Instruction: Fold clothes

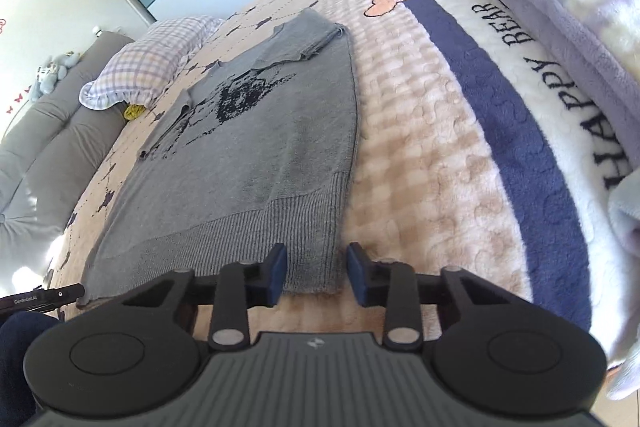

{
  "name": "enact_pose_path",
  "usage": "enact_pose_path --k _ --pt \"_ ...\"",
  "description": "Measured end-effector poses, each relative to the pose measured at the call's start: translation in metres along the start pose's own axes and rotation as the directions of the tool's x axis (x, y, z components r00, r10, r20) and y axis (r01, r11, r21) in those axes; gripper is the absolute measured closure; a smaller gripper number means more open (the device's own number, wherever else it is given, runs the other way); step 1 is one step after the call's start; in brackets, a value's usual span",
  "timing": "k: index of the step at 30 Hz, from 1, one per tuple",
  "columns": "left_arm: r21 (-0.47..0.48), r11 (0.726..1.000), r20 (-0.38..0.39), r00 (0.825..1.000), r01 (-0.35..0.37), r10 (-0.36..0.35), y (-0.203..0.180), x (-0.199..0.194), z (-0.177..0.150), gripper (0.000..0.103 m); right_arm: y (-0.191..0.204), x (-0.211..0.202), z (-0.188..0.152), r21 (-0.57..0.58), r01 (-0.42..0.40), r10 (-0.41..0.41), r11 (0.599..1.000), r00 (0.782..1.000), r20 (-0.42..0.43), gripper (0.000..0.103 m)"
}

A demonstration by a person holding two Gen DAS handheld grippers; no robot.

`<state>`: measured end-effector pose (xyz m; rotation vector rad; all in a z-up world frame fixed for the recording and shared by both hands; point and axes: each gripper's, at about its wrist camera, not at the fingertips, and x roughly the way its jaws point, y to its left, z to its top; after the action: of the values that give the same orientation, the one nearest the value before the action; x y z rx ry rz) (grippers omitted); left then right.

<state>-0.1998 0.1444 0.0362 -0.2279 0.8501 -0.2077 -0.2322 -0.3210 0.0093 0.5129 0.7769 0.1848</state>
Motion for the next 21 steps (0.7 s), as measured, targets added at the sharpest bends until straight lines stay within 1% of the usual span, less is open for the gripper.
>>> enact_pose_path --k 1,2,3,4,5,7,11,13,17,21 --pt "0.006 1.0 0.0 1.0 0.003 -0.003 -0.001 0.002 -0.001 0.067 0.001 0.0 -0.001 -0.004 0.004 -0.004 1.0 1.0 -0.004 0.078" --pt "0.012 1.0 -0.001 1.0 0.006 -0.006 -0.002 0.004 -0.001 0.069 0.002 0.001 -0.001 -0.002 0.003 -0.003 1.0 1.0 -0.009 0.081" --pt "0.021 1.0 0.001 1.0 0.006 -0.007 -0.003 0.004 -0.002 0.077 0.003 0.002 -0.002 0.0 0.001 -0.001 1.0 1.0 -0.014 0.082" --pt "0.028 1.0 0.003 1.0 0.008 -0.008 -0.004 0.005 -0.002 0.089 0.003 0.003 -0.003 0.004 0.001 -0.001 1.0 1.0 -0.015 0.087" --pt "0.026 1.0 0.006 1.0 0.014 -0.014 -0.003 0.005 -0.002 0.097 0.003 0.003 -0.004 0.008 0.001 -0.001 1.0 1.0 -0.016 0.09" --pt "0.016 0.999 0.011 1.0 0.028 -0.028 -0.002 0.003 -0.001 0.097 0.002 0.003 -0.006 0.021 -0.003 0.003 1.0 1.0 -0.014 0.094" --pt "-0.008 0.999 0.023 0.999 0.044 -0.044 -0.001 -0.004 0.009 0.098 0.003 -0.003 -0.003 0.041 -0.028 0.027 0.999 0.999 0.022 0.095" --pt "-0.035 0.998 0.048 0.997 0.054 -0.052 0.0 -0.009 0.022 0.098 0.005 -0.007 0.002 0.037 -0.039 0.038 0.999 0.998 0.049 0.095" --pt "-0.067 0.996 0.101 0.993 0.059 -0.052 0.0 -0.011 0.056 0.098 0.016 -0.01 0.034 -0.005 -0.058 0.059 0.998 0.99 0.127 0.095" --pt "-0.073 0.996 0.147 0.989 0.043 -0.032 -0.003 0.006 0.099 0.098 0.025 0.006 0.084 -0.043 -0.1 0.107 0.994 0.973 0.204 0.095"
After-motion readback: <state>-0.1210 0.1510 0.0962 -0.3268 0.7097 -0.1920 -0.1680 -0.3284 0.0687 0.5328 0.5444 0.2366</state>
